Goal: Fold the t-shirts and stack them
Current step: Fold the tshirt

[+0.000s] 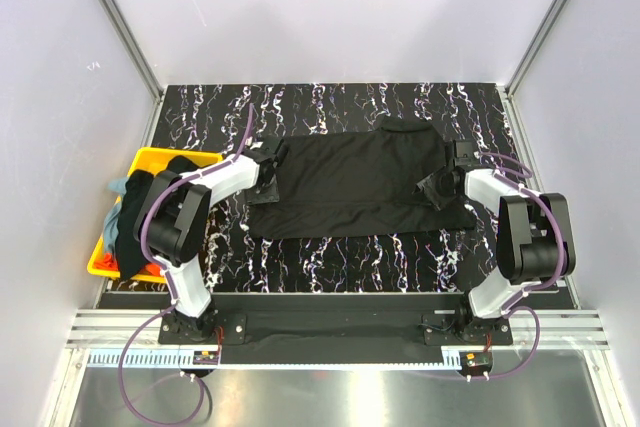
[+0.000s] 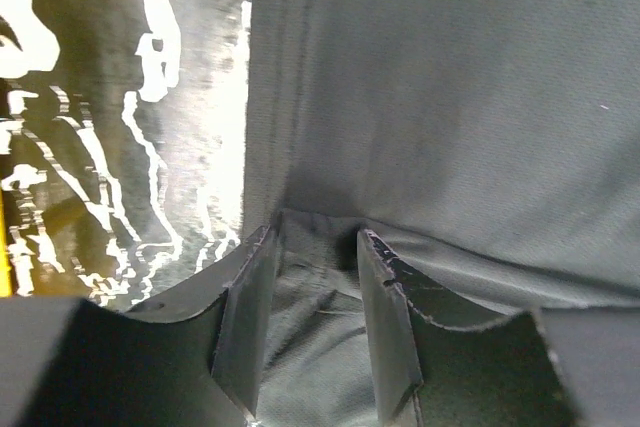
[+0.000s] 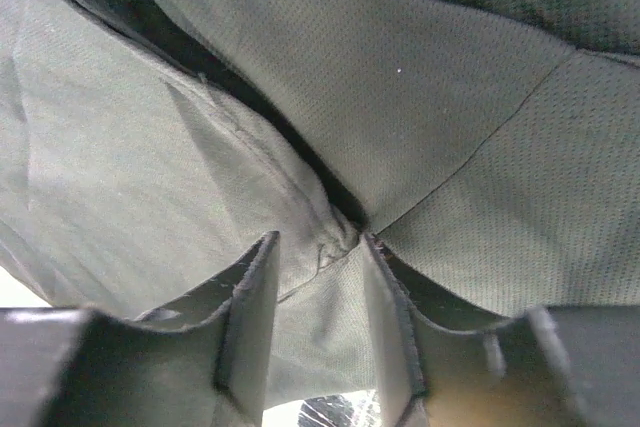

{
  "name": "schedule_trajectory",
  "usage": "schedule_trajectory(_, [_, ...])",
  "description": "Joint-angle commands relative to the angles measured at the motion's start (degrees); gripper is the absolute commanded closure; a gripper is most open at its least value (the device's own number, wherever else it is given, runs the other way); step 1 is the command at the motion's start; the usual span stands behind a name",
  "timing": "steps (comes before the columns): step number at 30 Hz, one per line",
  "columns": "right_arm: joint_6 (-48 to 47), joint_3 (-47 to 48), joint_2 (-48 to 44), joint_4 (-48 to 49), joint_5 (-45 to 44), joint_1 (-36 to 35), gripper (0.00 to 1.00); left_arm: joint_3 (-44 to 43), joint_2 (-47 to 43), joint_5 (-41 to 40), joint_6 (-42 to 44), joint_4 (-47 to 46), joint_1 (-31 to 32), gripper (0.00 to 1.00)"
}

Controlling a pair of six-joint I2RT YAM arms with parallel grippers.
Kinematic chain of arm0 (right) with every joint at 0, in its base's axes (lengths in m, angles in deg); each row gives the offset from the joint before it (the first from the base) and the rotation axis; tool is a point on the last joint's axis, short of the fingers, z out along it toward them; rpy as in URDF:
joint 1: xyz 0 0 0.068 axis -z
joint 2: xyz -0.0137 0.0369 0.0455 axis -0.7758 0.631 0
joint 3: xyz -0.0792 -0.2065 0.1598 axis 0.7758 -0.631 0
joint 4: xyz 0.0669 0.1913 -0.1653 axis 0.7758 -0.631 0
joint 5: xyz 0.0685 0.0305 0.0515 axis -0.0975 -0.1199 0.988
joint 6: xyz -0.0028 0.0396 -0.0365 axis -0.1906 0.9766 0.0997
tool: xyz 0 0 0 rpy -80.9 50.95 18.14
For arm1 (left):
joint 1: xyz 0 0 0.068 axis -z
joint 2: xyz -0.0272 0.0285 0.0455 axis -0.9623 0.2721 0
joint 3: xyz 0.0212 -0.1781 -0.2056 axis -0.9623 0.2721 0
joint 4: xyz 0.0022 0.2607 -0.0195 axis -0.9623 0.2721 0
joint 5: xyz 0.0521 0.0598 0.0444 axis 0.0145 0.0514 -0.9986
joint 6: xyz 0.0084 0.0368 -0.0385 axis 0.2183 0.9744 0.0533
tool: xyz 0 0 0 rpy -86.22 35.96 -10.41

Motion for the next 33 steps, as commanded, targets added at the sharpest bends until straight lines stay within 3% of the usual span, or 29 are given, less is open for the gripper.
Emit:
schedule_trajectory(1, [1.1, 0.59, 0.51, 1.94, -1.81, -0.34, 0.58, -1.53, -0.1, -4.36, -0.21, 0.34, -0.01, 0.58])
schedule_trajectory(6, [0.66, 1.03, 0.51, 3.96, -0.76, -0.43, 0.92, -1.88, 0.17, -3.48, -0.21, 0.43, -0.01, 0.58])
schedule_trajectory(10, [0.31, 0.5, -0.9, 8.26, 2.74, -0.42, 1.0, -2.14, -0.97, -2.86, 0.14, 0.6, 0.25, 0.55])
schedule_trajectory(18, [-2.84, 6.47, 5.16, 11.96, 9.43, -0.86, 0.92, -3.2, -2.56, -3.21, 0.32, 2.09, 0.17, 0.5])
schedule_trajectory(21, [-5.57, 9.9, 6.92, 11.79, 13.13, -0.86, 0.83, -4.16, -4.48, -3.74, 0.32, 3.58, 0.25, 0.49])
schedule_trajectory(22, [-6.1, 11.3, 6.66, 11.88, 13.66, -0.78, 0.73, -4.43, -5.1, -4.17, 0.32, 4.03, 0.25, 0.49])
schedule_trajectory(26, [-9.78, 15.26, 4.55, 7.76, 10.77, -0.86, 0.54, -6.88, -9.05, -4.88, 0.67, 5.52, 0.25, 0.46])
schedule_trajectory(29, [-13.47, 20.7, 5.42, 0.21, 6.38, -0.78, 0.53, -8.73, -11.34, -3.04, 1.46, 6.05, 0.25, 0.45])
schedule_trajectory(33, [-15.6, 23.44, 8.06, -4.55, 5.4, -0.86, 0.6, -9.26, -12.4, 4.42, 2.78, 4.04, 0.52, 0.45])
